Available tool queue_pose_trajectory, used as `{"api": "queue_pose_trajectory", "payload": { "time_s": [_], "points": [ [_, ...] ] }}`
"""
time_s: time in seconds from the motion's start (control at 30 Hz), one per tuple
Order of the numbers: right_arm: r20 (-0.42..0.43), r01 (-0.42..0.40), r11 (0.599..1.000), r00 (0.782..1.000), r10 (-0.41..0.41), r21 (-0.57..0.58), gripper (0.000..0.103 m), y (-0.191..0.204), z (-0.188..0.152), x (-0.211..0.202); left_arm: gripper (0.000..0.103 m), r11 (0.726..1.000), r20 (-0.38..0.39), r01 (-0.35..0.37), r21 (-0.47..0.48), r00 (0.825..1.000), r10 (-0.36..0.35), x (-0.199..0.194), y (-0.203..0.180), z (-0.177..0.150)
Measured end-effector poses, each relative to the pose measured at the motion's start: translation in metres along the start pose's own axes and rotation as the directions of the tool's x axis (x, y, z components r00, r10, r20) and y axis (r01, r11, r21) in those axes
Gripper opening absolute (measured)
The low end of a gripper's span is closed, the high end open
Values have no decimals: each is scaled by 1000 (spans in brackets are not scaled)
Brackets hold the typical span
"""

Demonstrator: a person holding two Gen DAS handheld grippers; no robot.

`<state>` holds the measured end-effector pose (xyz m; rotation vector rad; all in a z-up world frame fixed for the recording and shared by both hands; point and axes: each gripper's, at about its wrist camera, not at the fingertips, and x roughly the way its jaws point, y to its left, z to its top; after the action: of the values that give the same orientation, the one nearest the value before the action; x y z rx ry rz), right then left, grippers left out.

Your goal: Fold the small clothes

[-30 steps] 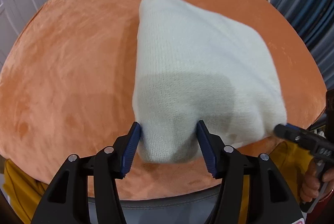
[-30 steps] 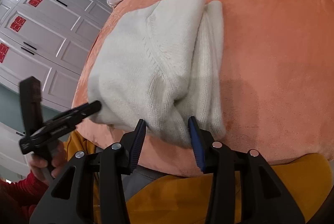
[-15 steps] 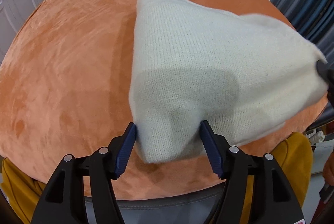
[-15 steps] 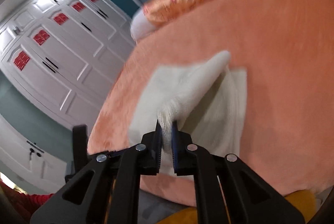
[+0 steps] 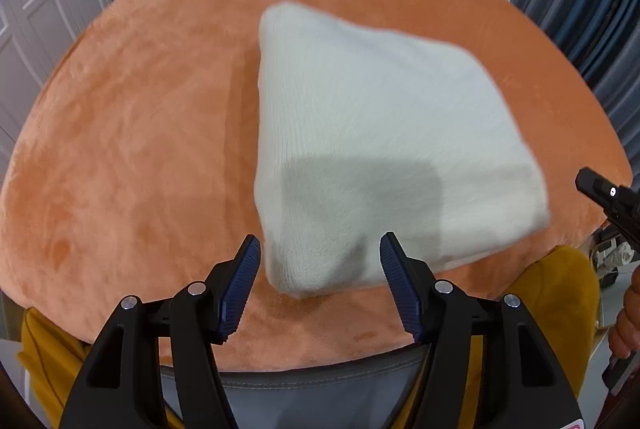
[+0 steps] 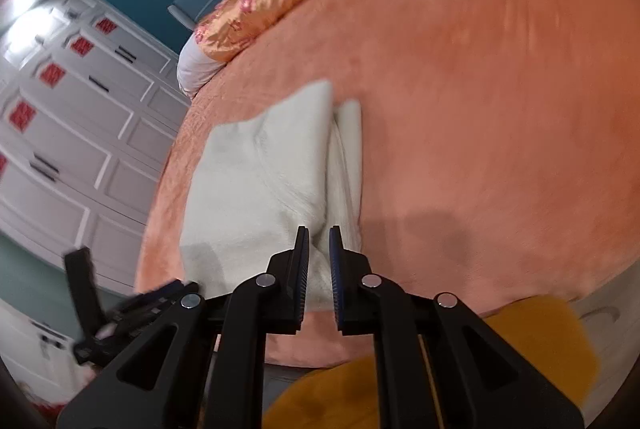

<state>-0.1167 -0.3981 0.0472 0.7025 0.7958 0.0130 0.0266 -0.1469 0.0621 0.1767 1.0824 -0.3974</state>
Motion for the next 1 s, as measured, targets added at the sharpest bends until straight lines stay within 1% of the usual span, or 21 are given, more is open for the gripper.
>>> {"api": "queue_pose_trajectory", "payload": {
  "time_s": [0.07, 0.1, 0.17, 0.2, 0.23, 0.27, 0.3, 0.37, 0.43, 0.47, 0.53, 0.57, 0.6, 0.63, 0.67, 0.7, 0.73, 0.8, 0.87, 0.93, 1.0],
  "points": [
    [0, 37, 996, 999, -37, -84, 9, 22, -3, -2, 60, 1000, 28, -9, 9, 1000, 9, -5, -6, 4],
    [-17, 41, 992, 999, -43, -118, 9, 30, -6, 4, 60, 1000, 30, -14, 19, 999, 14, -3, -10, 6],
    [-69, 58, 982, 995, -72, -181, 9, 44, -10, 28, 60, 999, 13, -31, 30, 999, 31, 7, -16, 9],
    [-97, 87, 975, 989, -109, -207, 8, 44, -15, 39, 60, 999, 1, -38, 36, 999, 38, 14, -17, 10],
    [-142, 169, 953, 967, -209, -253, 3, 41, -24, 60, 60, 998, -19, -56, 39, 998, 57, 23, -18, 10],
    [-161, 218, 936, 950, -268, -275, 2, 37, -29, 73, 60, 997, -34, -64, 37, 997, 66, 28, -19, 9],
    [-176, 242, 928, 938, -298, -284, 2, 34, -33, 82, 60, 997, -40, -71, 32, 997, 72, 33, -19, 9],
    [-157, 250, 925, 940, -303, -285, 4, 43, -30, 76, 60, 996, -29, -88, 33, 996, 89, 34, -17, 7],
    [-99, 261, 919, 948, -301, -297, 5, 58, -23, 60, 60, 995, -30, -90, 31, 995, 91, 34, -17, 6],
    [-85, 259, 919, 951, -296, -298, 5, 62, -22, 54, 60, 995, -30, -92, 33, 995, 93, 34, -17, 6],
    [-81, 257, 921, 953, -291, -294, 5, 61, -20, 56, 60, 994, -28, -99, 40, 995, 100, 35, -20, 6],
    [-106, 265, 915, 945, -309, -303, 5, 56, -24, 65, 60, 994, -27, -103, 45, 994, 104, 36, -21, 5],
    [-132, 282, 907, 933, -335, -312, 1, 53, -24, 79, 61, 993, -28, -103, 49, 994, 105, 36, -23, 5],
    [-160, 289, 905, 923, -350, -313, 1, 47, -28, 87, 61, 993, -29, -105, 54, 994, 107, 36, -24, 4],
    [-161, 287, 910, 925, -345, -300, 1, 47, -27, 89, 61, 991, -23, -117, 61, 993, 119, 36, -24, 4],
    [-155, 283, 913, 929, -337, -293, 5, 51, -24, 85, 61, 991, -22, -116, 61, 993, 118, 36, -24, 4],
    [-141, 276, 917, 935, -326, -288, 5, 55, -20, 78, 61, 992, -24, -114, 57, 993, 115, 36, -23, 4],
    [-96, 244, 931, 956, -279, -272, 5, 68, -8, 62, 61, 992, -25, -112, 54, 993, 113, 37, -22, 4],
    [-76, 194, 945, 972, -220, -264, 5, 77, 6, 54, 61, 991, -24, -118, 57, 993, 120, 37, -22, 5],
    [-74, 181, 945, 975, -208, -271, 5, 85, 15, 61, 61, 991, -22, -123, 59, 992, 124, 38, -24, 5],
    [-99, 213, 930, 963, -252, -298, 5, 83, 18, 82, 62, 991, -24, -120, 62, 992, 122, 37, -24, 5]
  ]
}}
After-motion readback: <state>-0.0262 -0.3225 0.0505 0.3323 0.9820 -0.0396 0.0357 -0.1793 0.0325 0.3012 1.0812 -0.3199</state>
